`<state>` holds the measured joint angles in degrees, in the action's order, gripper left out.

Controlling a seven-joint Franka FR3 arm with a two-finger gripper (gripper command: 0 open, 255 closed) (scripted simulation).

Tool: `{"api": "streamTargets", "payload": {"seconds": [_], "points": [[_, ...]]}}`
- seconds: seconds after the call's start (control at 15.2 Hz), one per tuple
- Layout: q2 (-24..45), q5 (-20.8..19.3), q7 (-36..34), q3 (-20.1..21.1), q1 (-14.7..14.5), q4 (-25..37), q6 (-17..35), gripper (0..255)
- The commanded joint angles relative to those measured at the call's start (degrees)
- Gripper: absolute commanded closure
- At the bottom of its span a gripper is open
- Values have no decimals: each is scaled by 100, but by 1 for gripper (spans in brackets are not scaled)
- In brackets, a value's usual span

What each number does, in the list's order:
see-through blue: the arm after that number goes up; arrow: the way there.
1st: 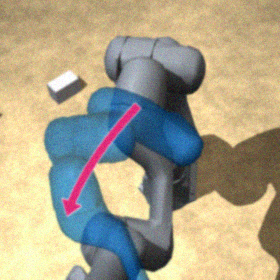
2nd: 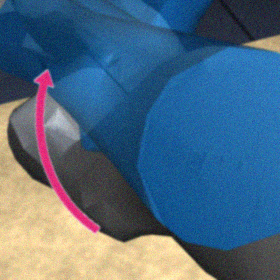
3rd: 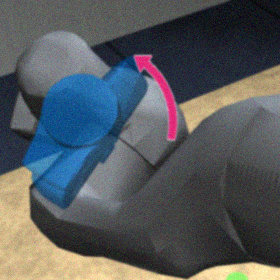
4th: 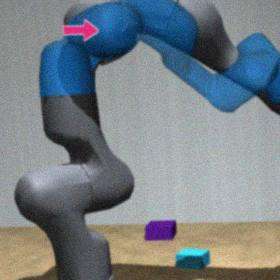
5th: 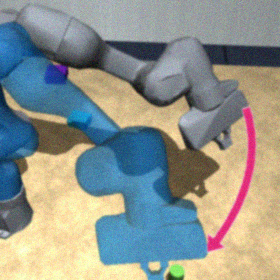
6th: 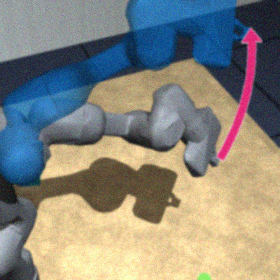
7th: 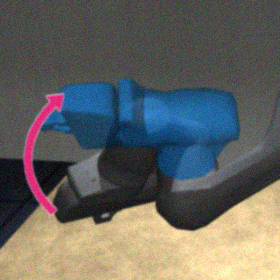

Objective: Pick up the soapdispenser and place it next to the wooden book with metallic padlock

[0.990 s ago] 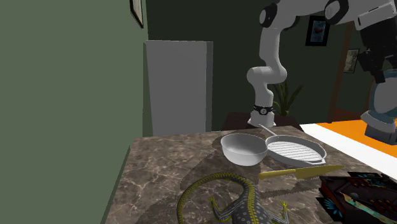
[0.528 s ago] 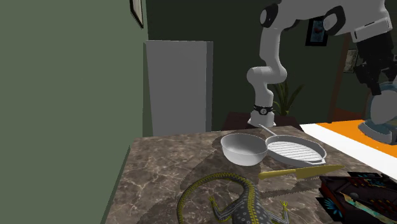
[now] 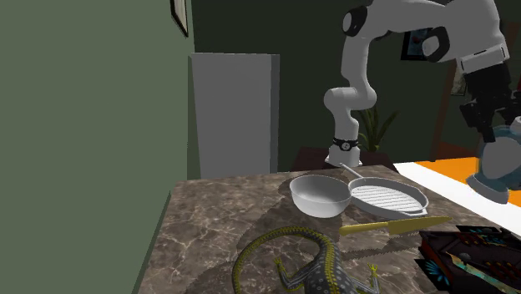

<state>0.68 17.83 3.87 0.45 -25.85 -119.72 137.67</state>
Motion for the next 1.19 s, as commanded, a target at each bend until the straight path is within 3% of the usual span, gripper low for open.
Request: {"api": "streamTargets", "payload": {"seconds": [0.0, 0.86, 1.12], "points": [[52, 46, 58, 3, -2, -85, 138, 255], [559, 427, 484, 67, -18, -504, 1031, 255], [585, 448, 506, 72, -18, -517, 1069, 255]]}}
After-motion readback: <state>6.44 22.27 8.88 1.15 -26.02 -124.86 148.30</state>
